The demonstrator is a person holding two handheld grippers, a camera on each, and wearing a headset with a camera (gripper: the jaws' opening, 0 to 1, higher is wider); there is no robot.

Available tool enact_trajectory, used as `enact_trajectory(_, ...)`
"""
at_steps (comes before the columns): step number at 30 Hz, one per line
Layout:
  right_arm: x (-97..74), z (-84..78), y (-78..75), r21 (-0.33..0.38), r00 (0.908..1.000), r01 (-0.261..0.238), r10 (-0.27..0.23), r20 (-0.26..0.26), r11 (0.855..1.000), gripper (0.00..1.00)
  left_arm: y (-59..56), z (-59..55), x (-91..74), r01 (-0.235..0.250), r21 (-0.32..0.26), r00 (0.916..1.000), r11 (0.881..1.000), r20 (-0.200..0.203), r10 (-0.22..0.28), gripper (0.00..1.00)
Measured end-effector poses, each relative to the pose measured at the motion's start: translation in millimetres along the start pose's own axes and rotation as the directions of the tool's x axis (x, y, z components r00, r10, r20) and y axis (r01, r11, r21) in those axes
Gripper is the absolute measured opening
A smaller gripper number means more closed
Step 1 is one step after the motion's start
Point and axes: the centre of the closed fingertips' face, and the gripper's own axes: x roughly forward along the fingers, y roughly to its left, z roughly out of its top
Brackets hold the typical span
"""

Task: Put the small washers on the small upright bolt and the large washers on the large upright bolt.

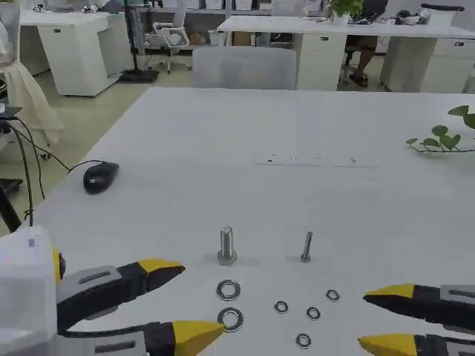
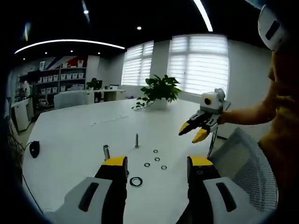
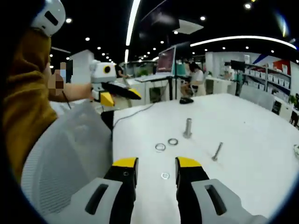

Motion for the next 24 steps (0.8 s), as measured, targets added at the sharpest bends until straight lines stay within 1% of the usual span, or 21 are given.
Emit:
enact_trajectory(5,-2.9,-0.6,-0.5,0.012,0.9999,0.017,-0.017,0.004,1.000,0.32,-2.3,2.0,-1.6,0.004,0.002,1.0000,1.000,0.004,-0.004,0.50)
enact_trajectory(11,-2.4,-0.7,1.6,0.021,0.9997,0.023,-0.023,0.007,1.000,0.31,-4.4,2.5,-1.9,0.010,-0.003,0.9999,1.000,0.011,-0.010,0.50)
enact_trajectory(13,-1.3,-0.3,2.5,0.024,0.9996,0.025,-0.026,0.013,0.999,0.31,0.1,-0.2,-4.9,0.013,-0.009,0.9998,1.000,0.013,-0.013,0.50)
enact_trajectory(17,0.8,-1.9,6.2,0.022,0.9997,0.022,-0.022,0.009,1.000,0.31,-4.0,1.6,-5.2,0.017,-0.009,0.9997,1.000,0.016,-0.017,0.50)
enact_trajectory(19,0.8,-2.3,7.3,0.025,0.9997,0.021,-0.021,0.008,0.999,0.31,0.1,-0.5,-7.7,0.012,-0.010,0.9999,1.000,0.012,-0.012,0.50)
enact_trajectory(22,-0.1,-4.0,10.8,0.024,0.9998,0.019,-0.019,0.001,1.000,0.31,-3.0,4.7,-10.5,0.008,-0.016,0.9994,1.000,0.033,-0.008,0.50)
enact_trajectory(23,-1.1,-3.2,11.7,0.026,0.9997,0.021,-0.021,0.008,0.999,0.31,-4.4,5.7,-11.1,0.008,-0.015,0.9993,1.000,0.036,-0.007,0.51)
enact_trajectory(24,-1.7,-2.7,12.5,0.029,0.9997,0.020,-0.020,0.013,0.999,0.31,-5.6,5.2,-11.1,0.005,-0.009,0.9996,1.000,0.028,-0.005,0.51)
